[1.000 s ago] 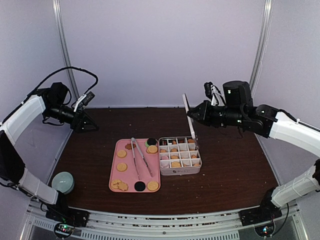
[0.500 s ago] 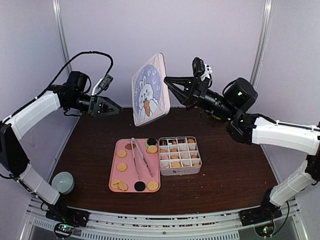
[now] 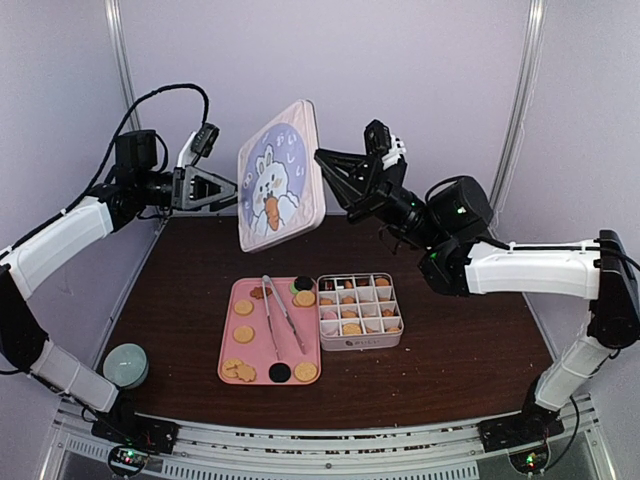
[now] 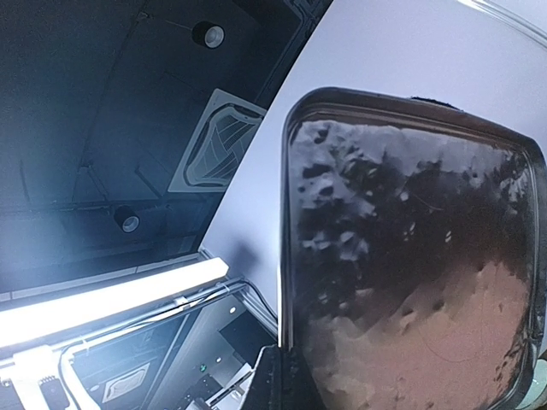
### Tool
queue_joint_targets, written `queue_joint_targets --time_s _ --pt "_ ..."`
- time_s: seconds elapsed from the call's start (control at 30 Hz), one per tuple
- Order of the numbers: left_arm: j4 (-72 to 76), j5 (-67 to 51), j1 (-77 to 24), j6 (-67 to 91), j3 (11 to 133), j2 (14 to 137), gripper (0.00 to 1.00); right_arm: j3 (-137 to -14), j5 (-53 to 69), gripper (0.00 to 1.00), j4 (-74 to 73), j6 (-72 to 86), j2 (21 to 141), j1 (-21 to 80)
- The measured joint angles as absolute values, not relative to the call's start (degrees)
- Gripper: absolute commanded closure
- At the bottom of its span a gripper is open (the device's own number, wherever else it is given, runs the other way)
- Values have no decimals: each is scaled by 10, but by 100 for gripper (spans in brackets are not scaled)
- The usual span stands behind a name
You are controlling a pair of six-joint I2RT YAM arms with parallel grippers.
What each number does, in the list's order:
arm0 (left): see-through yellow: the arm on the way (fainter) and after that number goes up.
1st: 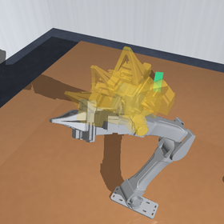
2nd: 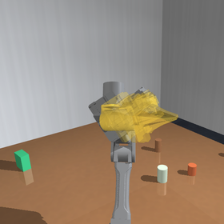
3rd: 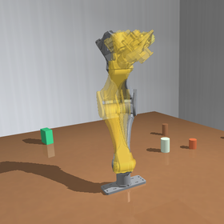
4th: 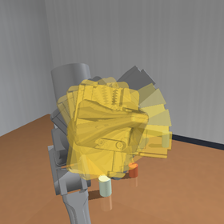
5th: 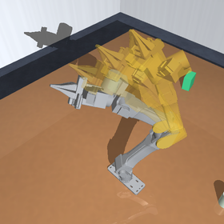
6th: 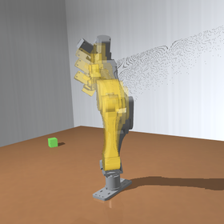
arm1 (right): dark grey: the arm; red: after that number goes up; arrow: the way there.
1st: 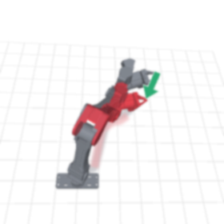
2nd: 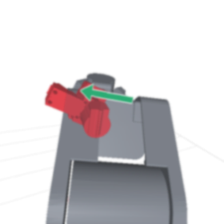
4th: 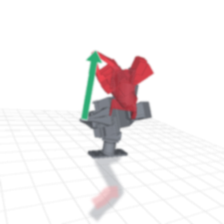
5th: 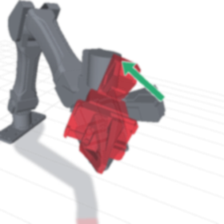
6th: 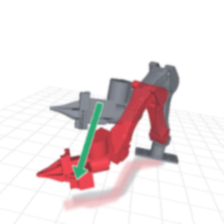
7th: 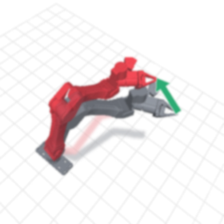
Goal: Pack the cookies
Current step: Pass from the right arm to the left
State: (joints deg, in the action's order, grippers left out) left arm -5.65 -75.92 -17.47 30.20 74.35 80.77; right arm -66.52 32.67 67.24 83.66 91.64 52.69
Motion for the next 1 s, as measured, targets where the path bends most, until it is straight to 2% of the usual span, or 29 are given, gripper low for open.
queue_joint_targets --time_s 0.13,0.23,0.33,0.67,0.9,1.0 --pt "-56 -759 -175 308 743 808 3 -670 327 100 681 840 916 530" --pt "-43 -762 -175 324 740 808 9 -675 328 100 686 843 917 534" --pt "-24 -773 -180 349 737 809 17 -691 330 100 694 850 926 534" --pt "-9 -820 -195 379 738 798 57 -728 333 100 724 883 979 534" --pt "-11 -841 -193 379 742 773 67 -728 336 100 761 903 983 534" --pt "-14 -850 -193 378 752 773 74 -727 338 92 775 907 984 534"
